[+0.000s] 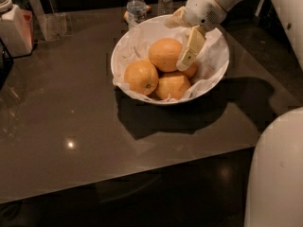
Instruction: Pick orange from white bowl
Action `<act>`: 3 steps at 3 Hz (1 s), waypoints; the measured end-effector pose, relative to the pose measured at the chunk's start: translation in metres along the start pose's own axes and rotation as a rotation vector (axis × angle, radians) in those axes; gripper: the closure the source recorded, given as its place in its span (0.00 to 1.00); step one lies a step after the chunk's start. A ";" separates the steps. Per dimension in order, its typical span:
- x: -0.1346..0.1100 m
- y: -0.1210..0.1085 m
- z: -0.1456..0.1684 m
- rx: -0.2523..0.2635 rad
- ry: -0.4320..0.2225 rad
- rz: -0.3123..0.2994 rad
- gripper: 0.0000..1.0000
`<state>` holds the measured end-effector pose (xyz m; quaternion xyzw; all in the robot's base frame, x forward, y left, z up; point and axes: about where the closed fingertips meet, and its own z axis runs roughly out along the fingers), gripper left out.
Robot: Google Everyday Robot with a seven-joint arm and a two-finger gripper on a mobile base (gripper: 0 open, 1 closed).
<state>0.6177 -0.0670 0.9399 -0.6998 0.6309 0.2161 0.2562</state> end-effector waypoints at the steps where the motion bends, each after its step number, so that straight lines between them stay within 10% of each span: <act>1: -0.014 -0.001 0.021 -0.040 -0.095 -0.034 0.00; 3: -0.018 -0.006 0.025 -0.030 -0.106 -0.035 0.18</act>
Offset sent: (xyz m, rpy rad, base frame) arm 0.0004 0.0223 -0.0068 0.0813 0.0149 0.0540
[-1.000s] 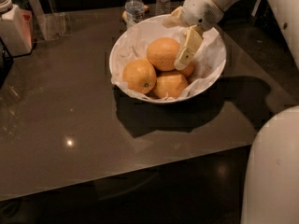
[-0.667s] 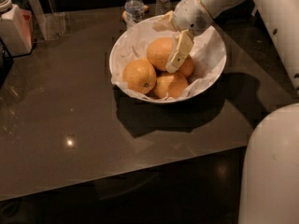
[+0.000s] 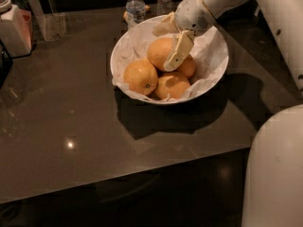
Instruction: Pick orange from white bowl
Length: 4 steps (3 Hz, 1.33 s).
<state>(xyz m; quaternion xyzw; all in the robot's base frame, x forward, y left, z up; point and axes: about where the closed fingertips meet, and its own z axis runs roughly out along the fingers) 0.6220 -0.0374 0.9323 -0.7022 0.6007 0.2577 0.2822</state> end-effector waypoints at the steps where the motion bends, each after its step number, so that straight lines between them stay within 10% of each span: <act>1: 0.000 0.000 0.000 0.000 0.000 0.000 0.41; 4: -0.002 -0.004 0.002 0.010 -0.010 -0.002 1.00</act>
Offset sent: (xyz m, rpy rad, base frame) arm 0.0000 0.0000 0.0000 0.0000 0.0000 0.0000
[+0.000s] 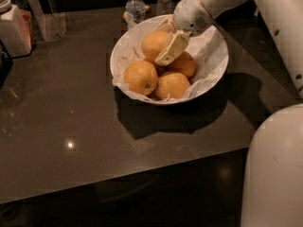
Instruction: Pick orange from white bowl
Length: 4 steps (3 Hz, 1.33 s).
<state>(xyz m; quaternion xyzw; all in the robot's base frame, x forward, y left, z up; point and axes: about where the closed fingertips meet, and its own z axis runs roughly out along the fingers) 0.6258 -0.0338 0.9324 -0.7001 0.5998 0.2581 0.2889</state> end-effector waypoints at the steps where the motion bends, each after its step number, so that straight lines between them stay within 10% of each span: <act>1: -0.014 0.011 -0.017 0.028 -0.039 -0.032 1.00; 4: 0.008 0.101 -0.065 0.182 -0.197 0.048 1.00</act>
Offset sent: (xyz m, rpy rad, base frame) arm -0.0961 -0.0564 0.0643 0.1338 -0.1419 -0.0983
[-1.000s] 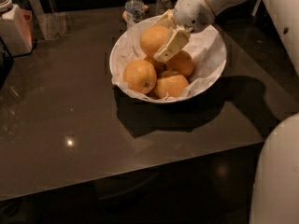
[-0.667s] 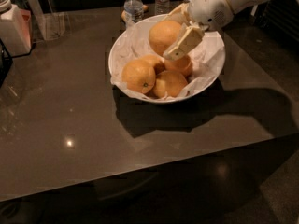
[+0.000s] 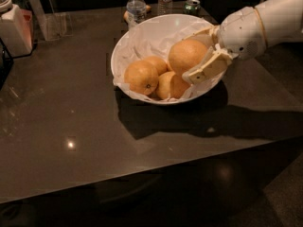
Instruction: Pick orange from white bowl
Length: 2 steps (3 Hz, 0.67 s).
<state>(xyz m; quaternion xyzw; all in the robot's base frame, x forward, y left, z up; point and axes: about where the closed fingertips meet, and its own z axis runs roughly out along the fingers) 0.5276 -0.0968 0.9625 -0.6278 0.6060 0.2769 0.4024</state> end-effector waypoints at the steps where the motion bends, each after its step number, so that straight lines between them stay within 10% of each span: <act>1: 0.001 0.026 -0.021 0.070 -0.024 0.009 1.00; 2: -0.004 0.051 -0.038 0.143 -0.045 -0.010 1.00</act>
Offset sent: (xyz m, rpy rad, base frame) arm -0.0895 -0.0478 0.0251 0.0915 -0.1578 -0.1777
